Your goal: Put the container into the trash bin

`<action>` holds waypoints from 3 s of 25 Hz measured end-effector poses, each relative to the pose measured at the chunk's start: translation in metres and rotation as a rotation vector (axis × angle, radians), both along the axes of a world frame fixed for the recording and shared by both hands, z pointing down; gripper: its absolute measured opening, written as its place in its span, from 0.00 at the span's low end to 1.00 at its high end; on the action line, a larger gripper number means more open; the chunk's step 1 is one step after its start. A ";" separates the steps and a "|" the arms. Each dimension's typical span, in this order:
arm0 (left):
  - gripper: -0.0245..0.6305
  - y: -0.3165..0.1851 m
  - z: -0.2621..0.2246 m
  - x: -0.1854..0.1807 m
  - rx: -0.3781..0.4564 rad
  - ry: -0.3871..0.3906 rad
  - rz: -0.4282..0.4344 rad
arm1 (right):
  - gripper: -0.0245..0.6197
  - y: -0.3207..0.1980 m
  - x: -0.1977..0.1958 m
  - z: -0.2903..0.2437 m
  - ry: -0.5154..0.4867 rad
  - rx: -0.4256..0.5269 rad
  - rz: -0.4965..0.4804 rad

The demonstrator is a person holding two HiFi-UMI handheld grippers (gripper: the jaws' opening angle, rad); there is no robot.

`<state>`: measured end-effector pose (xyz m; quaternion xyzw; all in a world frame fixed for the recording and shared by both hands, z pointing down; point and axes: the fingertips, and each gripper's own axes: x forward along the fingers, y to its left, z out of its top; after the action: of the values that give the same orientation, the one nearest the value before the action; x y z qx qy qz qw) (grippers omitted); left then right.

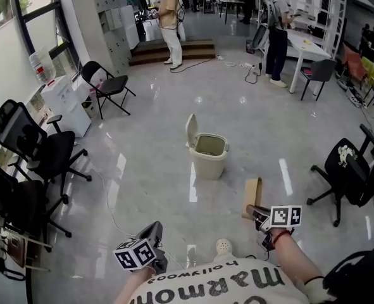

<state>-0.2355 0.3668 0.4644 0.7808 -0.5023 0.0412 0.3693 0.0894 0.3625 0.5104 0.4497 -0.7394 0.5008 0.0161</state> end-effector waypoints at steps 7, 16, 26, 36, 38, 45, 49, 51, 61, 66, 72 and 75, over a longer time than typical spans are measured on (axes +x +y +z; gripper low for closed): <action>0.04 -0.080 0.005 0.055 0.006 0.006 -0.053 | 0.05 -0.096 0.043 0.001 0.010 0.001 -0.100; 0.04 -0.140 0.023 0.118 0.001 0.005 -0.097 | 0.05 -0.168 0.086 0.022 0.014 -0.018 -0.190; 0.04 -0.180 0.031 0.115 -0.051 -0.055 -0.165 | 0.05 -0.195 0.078 0.051 -0.084 -0.098 -0.162; 0.04 -0.274 0.047 0.146 -0.062 -0.061 -0.036 | 0.05 -0.237 0.092 0.061 -0.076 -0.103 -0.081; 0.04 -0.298 0.048 0.147 -0.060 -0.047 -0.012 | 0.05 -0.251 0.091 0.065 -0.067 -0.118 -0.061; 0.04 -0.398 0.043 0.139 -0.047 -0.048 0.123 | 0.05 -0.327 0.070 0.065 -0.067 -0.146 0.003; 0.04 -0.459 0.044 0.131 -0.052 -0.078 0.194 | 0.05 -0.369 0.057 0.066 -0.063 -0.151 0.039; 0.04 -0.485 0.044 0.128 -0.059 -0.083 0.234 | 0.05 -0.390 0.049 0.064 -0.058 -0.157 0.058; 0.04 -0.553 0.062 0.124 -0.092 -0.080 0.307 | 0.05 -0.450 0.038 0.072 -0.056 -0.183 0.143; 0.04 -0.549 0.090 0.128 -0.162 -0.069 0.318 | 0.05 -0.466 0.027 0.081 -0.053 -0.211 0.116; 0.04 -0.543 0.114 0.131 -0.222 -0.090 0.291 | 0.05 -0.476 0.026 0.105 -0.060 -0.285 0.048; 0.04 -0.543 0.129 0.128 -0.264 -0.106 0.268 | 0.05 -0.489 0.024 0.121 -0.052 -0.327 -0.003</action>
<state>-0.1075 -0.1760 0.5931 0.7820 -0.4030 0.1968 0.4328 0.1134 -0.1268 0.6314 0.4269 -0.6489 0.6258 0.0709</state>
